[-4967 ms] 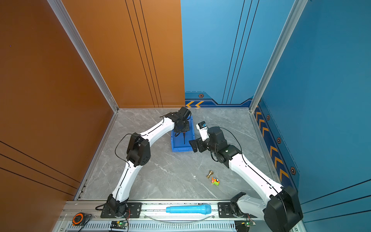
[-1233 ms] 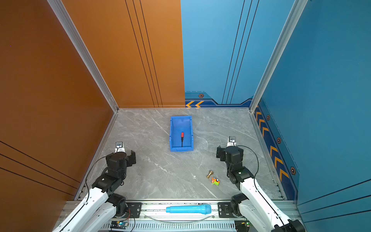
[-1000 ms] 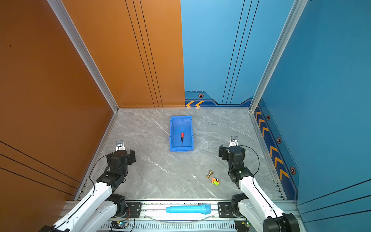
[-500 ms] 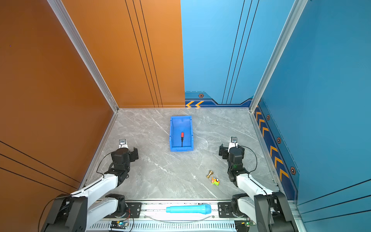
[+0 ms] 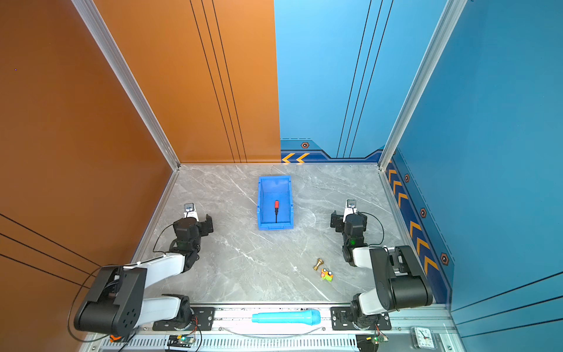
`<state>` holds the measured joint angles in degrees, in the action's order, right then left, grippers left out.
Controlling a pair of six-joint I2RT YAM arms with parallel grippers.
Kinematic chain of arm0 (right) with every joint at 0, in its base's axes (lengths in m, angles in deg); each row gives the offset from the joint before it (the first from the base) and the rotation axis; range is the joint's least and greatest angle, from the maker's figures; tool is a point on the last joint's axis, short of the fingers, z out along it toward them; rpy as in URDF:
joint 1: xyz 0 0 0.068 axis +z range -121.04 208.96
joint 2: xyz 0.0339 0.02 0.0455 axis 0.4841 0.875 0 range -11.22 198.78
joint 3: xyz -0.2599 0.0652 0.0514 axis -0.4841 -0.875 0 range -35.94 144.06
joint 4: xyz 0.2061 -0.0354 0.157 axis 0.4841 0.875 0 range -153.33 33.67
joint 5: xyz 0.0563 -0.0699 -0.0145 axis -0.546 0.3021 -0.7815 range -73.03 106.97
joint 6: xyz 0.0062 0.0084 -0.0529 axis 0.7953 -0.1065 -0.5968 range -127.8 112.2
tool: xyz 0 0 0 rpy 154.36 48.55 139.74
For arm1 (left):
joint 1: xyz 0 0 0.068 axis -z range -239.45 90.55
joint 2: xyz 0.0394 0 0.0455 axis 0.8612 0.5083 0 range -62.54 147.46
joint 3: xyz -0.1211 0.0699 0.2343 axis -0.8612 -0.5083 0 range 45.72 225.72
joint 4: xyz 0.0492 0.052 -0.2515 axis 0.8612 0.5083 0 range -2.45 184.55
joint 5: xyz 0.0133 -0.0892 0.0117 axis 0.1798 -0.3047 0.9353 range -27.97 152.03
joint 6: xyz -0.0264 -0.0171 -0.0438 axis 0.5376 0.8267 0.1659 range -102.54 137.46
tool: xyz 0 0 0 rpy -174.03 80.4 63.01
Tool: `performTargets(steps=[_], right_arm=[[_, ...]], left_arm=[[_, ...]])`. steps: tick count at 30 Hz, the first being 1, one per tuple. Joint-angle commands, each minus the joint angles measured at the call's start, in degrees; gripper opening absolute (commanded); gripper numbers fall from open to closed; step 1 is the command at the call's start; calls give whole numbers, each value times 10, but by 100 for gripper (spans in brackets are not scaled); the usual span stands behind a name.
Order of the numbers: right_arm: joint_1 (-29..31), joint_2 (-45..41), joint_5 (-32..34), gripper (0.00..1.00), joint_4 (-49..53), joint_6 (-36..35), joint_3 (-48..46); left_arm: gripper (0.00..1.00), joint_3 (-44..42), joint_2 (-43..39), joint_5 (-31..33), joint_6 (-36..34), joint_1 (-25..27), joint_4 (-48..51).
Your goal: Put the screwdriver in the bin
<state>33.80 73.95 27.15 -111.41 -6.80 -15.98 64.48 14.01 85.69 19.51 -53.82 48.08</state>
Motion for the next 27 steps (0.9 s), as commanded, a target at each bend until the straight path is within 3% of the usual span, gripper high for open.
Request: performTargets(steps=[1,6,15,27], right_arm=[[-4,7,-13,100,-45,-5,-1],[-10,33,24,100,-59,16,5],[-24,35,13,100,-49,30,10],[-24,34,13,100,-47,30,11]], left_arm=[[98,22,27,-27,-18,-4,-47],[98,25,71,-40,-27,-2,-84],[98,24,119,-46,-30,-3,-130],[98,21,127,-43,-26,-7,-147]])
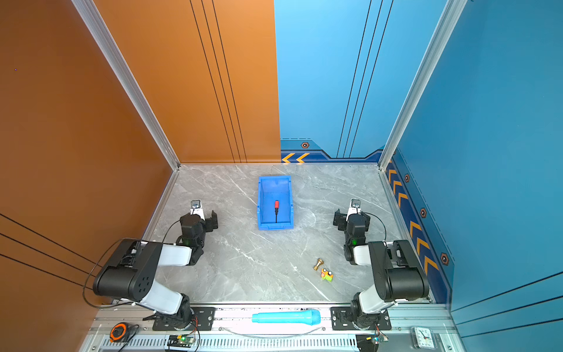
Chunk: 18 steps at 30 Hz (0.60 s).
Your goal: Put the screwdriver in the bin
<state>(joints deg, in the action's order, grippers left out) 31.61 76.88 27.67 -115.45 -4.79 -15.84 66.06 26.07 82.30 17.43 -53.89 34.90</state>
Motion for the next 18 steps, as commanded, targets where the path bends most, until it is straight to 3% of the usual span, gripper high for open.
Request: performTargets(steps=[1,18], right_arm=[[-2,5,8,100,-6,10,10],[-2,5,8,100,-8,10,9]], left_arm=[[98,5,8,-9,-4,-6,-20],[98,9,11,-39,-1,-20,-17]])
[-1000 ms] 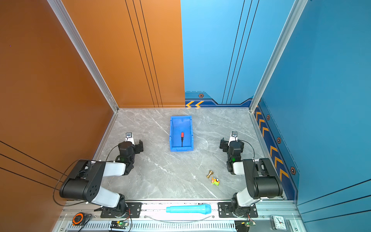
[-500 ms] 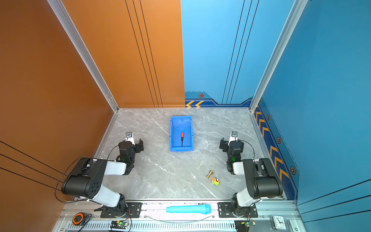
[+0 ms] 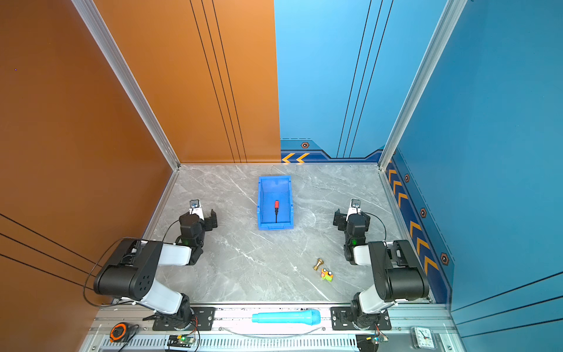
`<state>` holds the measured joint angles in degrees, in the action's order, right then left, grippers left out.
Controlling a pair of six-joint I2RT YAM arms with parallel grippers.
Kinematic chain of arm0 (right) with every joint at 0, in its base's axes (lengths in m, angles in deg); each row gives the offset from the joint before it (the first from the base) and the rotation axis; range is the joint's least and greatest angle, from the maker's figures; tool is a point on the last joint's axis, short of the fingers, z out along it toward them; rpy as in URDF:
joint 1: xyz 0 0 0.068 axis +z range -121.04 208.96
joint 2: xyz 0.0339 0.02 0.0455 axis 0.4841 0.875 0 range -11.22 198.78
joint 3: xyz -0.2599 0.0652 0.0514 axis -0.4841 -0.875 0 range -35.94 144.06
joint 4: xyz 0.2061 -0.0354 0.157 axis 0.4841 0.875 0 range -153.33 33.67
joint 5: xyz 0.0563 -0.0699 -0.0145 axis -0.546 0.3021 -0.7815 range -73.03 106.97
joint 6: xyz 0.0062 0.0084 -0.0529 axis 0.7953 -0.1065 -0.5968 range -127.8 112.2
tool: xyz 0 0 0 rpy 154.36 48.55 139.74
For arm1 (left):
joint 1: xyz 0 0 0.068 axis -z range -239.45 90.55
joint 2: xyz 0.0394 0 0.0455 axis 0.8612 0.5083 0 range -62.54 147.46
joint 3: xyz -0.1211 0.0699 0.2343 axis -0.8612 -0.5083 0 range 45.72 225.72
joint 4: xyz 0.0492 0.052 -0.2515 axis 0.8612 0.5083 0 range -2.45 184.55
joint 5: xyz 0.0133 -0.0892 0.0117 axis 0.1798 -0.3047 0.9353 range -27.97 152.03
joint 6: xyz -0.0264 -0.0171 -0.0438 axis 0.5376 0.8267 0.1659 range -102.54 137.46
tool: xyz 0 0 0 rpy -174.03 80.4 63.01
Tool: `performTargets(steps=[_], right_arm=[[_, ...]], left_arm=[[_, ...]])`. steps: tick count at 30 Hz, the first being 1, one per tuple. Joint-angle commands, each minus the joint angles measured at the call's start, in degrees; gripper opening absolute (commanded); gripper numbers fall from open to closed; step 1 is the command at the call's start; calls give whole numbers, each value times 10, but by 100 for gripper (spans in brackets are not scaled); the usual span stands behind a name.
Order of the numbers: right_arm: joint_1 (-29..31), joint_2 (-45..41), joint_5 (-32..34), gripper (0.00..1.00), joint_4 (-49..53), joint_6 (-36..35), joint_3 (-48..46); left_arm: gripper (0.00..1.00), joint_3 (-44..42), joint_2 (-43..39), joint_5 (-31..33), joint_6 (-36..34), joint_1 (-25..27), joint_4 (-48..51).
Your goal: Put the screwdriver in the bin
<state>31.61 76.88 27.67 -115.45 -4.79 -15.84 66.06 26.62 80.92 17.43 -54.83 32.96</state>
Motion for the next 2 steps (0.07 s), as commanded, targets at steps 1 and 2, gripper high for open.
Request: performTargets(steps=[1,2], right_arm=[[-2,5,8,100,-7,10,9],[-2,5,9,100,-7,10,9]], left_arm=[[98,7,5,-26,-1,-10,2],[98,7,5,-26,-3,-8,2]])
